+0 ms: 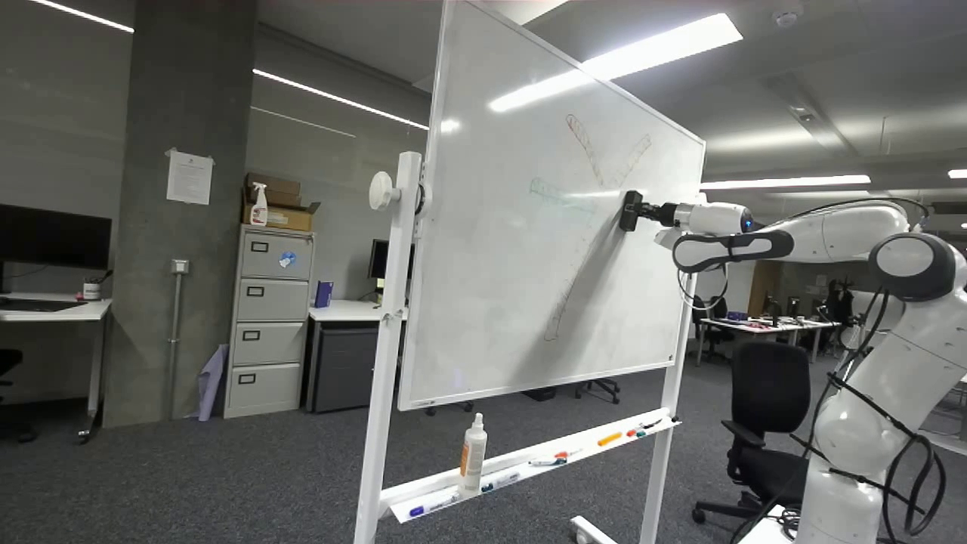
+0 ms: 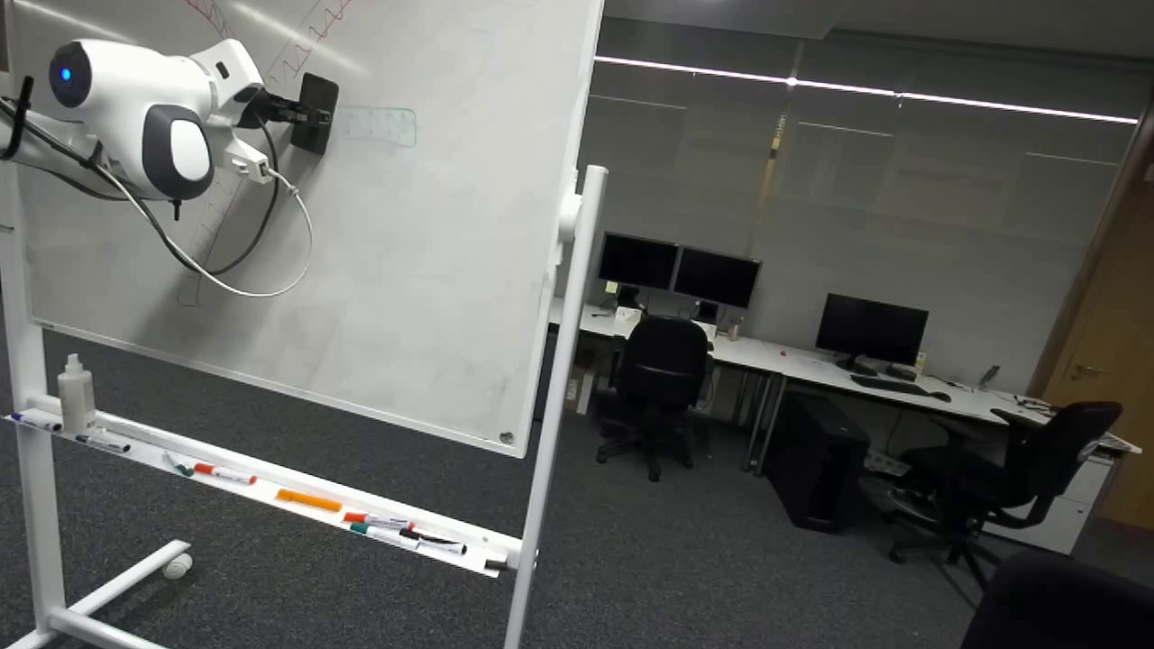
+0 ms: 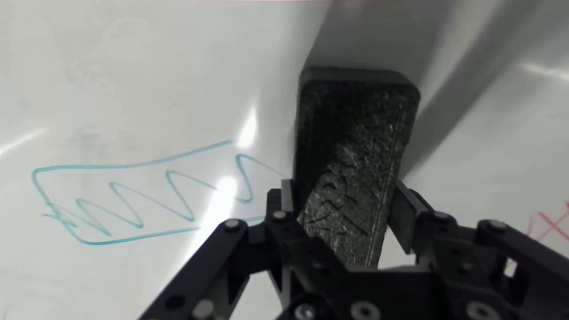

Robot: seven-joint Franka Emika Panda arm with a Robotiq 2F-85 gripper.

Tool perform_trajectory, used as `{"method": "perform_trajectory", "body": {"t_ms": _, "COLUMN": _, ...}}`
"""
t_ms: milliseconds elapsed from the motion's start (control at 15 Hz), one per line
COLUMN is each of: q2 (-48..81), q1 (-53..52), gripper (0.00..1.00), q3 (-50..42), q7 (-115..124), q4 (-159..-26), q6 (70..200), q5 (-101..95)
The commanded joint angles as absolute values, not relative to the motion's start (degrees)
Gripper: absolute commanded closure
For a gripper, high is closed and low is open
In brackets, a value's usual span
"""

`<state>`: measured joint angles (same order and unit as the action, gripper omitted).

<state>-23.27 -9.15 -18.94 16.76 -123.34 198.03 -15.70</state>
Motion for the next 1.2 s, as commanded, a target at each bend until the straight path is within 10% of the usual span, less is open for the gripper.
{"method": "perform_trajectory", "body": {"t_ms": 0, "q2": -19.84, "q1": -11.48, "gripper": 0.7, "q3": -24.94, "q7": 15.93, "q4": -118.62, "q6": 198.03, "q5": -16.59}}
{"method": "perform_trajectory", "body": {"t_ms": 1133, "q2": -17.38, "q1": -26.34, "gripper": 0.7, "q3": -47.88, "q7": 16.1, "q4": -111.8, "q6": 198.02, "q5": -15.78}}
